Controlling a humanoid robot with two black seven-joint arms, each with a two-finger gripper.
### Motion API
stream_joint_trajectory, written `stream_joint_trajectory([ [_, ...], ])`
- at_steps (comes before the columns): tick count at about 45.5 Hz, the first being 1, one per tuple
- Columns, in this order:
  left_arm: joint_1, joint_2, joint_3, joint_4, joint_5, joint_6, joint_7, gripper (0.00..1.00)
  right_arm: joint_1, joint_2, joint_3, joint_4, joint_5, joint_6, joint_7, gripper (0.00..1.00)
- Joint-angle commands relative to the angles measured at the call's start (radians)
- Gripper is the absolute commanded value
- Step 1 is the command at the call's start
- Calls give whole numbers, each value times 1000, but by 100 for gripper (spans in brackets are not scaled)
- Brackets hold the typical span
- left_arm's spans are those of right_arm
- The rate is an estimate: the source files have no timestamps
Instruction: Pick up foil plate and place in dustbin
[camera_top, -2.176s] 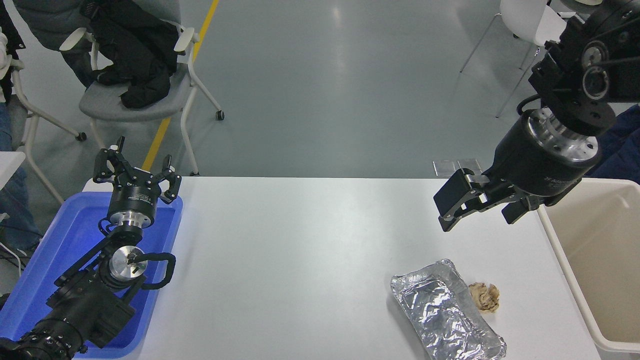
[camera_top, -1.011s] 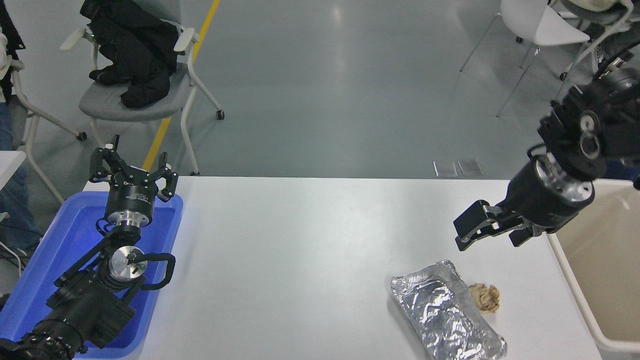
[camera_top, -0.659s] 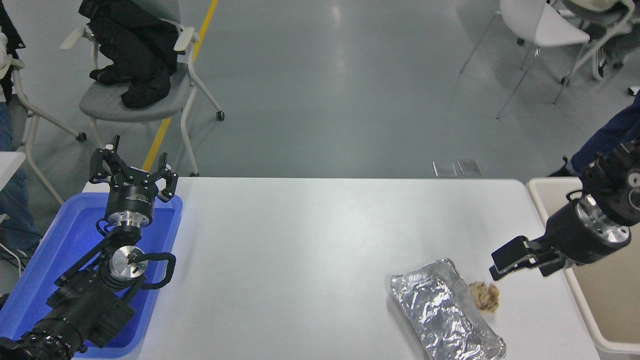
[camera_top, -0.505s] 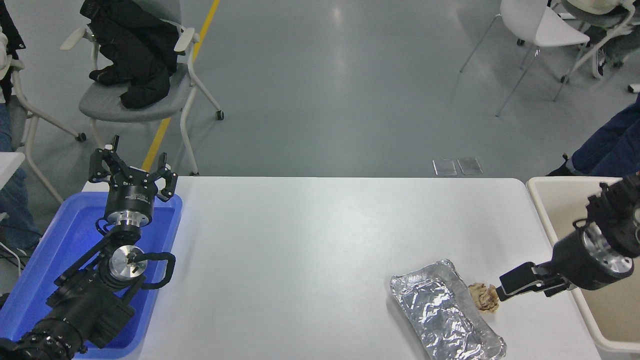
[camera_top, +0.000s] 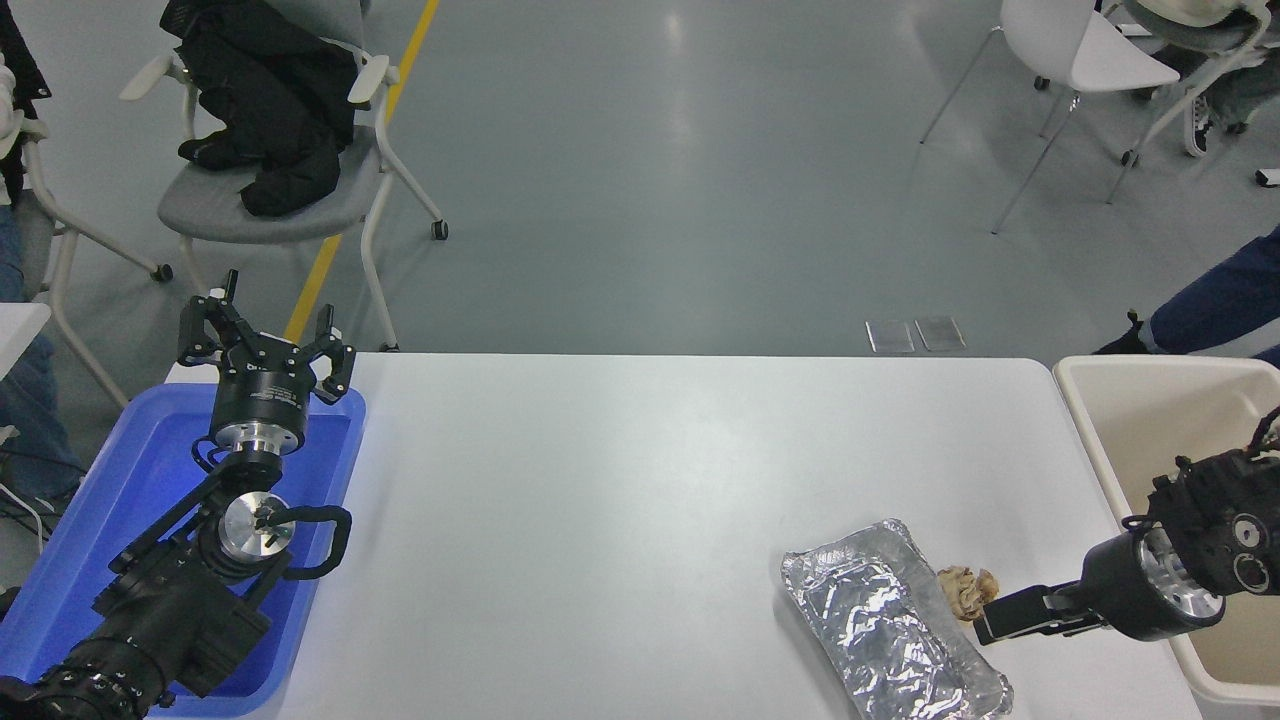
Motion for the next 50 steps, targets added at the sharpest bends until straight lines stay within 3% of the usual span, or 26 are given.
stream_joint_trajectory([
  [1,0,0,0,0,1,0,0,99,-117,46,57,-78,-7,-50,0,100],
  [30,0,0,0,0,0,0,0,99,-203,148,122,-192,2,-53,1,97],
  [50,0,0,2,0,0,0,0,99,-229,193,132,-235,15,-54,1,70],
])
